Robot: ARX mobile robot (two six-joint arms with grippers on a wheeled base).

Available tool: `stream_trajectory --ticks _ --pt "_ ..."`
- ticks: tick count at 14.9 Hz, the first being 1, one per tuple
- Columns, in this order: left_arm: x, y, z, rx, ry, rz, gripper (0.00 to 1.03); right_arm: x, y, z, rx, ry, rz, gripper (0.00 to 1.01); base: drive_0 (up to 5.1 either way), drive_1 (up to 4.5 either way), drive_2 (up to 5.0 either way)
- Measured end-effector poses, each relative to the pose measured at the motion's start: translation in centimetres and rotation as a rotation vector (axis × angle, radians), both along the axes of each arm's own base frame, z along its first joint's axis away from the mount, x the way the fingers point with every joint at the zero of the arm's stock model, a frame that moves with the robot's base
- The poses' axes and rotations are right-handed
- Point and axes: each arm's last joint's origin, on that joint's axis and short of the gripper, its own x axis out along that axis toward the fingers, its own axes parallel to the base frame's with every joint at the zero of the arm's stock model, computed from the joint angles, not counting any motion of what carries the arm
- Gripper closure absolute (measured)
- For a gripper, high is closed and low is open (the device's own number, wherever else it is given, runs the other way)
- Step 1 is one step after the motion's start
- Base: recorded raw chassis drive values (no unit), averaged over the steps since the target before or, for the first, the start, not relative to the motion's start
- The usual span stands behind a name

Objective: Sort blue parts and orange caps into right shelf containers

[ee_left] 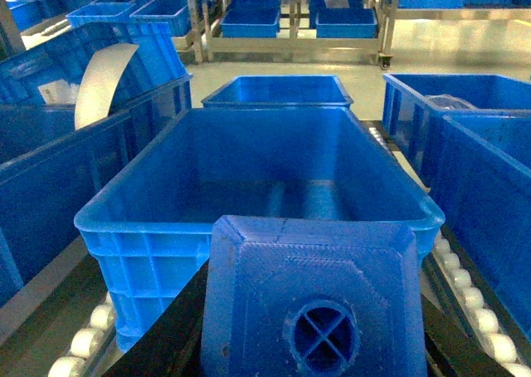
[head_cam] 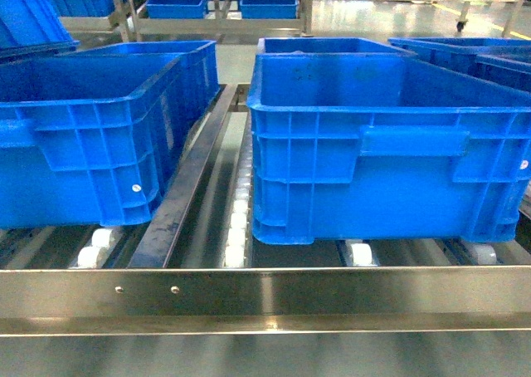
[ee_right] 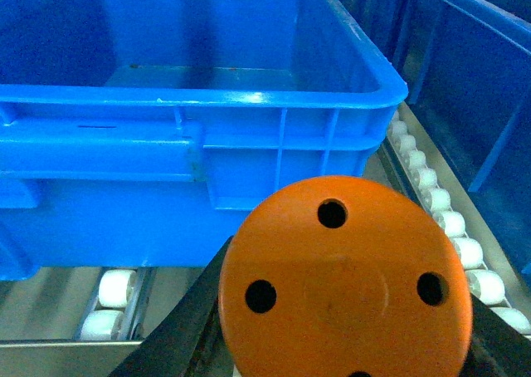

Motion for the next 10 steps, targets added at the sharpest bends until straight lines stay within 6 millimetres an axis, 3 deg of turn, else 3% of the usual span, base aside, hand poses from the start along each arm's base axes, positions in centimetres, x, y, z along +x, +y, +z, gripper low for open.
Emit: stream_trajectory --ticks 10 --pt "0.00 0.00 0.00 0.000 0.000 0.000 0.59 0.00 0.00 0.00 0.000 0.000 0.000 0.57 0.0 0.00 0.0"
